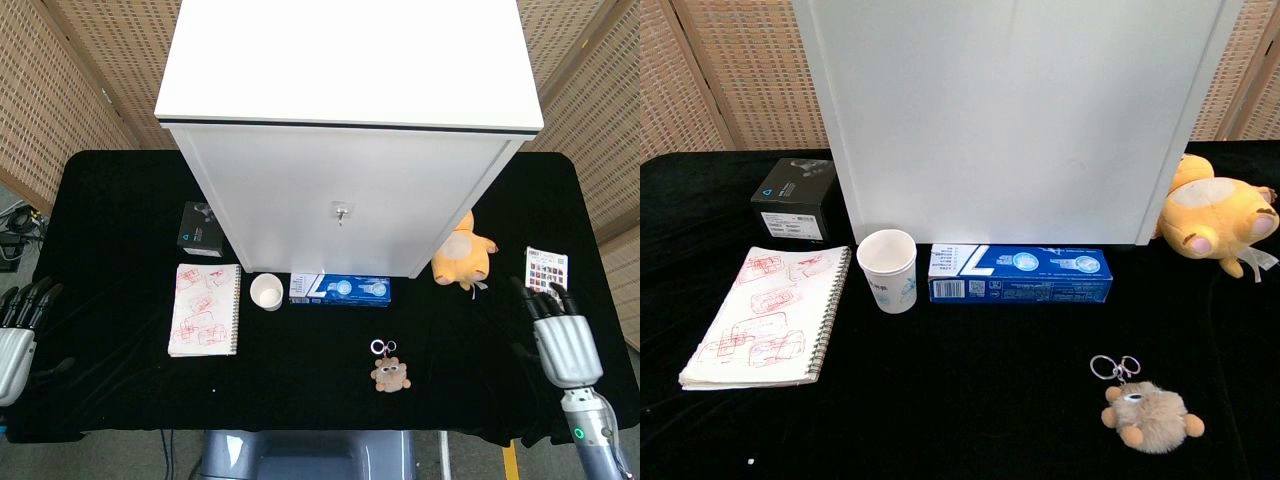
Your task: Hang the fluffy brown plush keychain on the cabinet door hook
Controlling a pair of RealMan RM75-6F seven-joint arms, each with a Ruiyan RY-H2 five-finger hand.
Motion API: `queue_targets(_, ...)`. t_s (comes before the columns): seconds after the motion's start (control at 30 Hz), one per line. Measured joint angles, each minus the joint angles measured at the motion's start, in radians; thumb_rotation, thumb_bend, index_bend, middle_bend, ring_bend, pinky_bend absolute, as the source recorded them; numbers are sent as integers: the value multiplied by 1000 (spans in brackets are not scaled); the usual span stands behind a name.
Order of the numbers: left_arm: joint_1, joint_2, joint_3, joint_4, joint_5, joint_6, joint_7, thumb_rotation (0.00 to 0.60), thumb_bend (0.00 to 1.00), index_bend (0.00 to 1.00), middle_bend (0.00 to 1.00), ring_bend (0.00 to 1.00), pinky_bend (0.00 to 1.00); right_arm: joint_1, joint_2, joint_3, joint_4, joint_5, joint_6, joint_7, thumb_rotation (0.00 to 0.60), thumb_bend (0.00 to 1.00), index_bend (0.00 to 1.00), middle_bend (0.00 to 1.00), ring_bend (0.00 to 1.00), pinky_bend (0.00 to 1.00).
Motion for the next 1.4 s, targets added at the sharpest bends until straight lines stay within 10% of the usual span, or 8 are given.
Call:
queue_targets(0.13, -14, -15, -2, 15, -6, -23, 3, 600, 0, 0, 0, 0, 0, 86, -9, 6, -19, -5, -167, 3, 600, 116, 461, 861, 864, 1000)
queue_targets(0.3, -20, -23, -13, 25, -37, -35, 13, 600, 0, 0, 0, 0, 0, 205, -46, 33, -37, 32, -371, 6, 600, 328, 560, 915, 912, 1000)
queue_targets(0.77, -36, -32, -31, 33, -102, -74, 31, 600, 0, 0, 0, 0, 0, 365, -237, 87, 2, 323, -692, -63, 600, 511, 572, 926, 924, 1000)
queue_targets(1.4, -42, -42, -27, 29, -117, -85, 56, 600, 0, 0, 0, 0, 0, 440, -367, 73, 81, 461, -714, -232, 600, 536, 567, 925, 924, 1000)
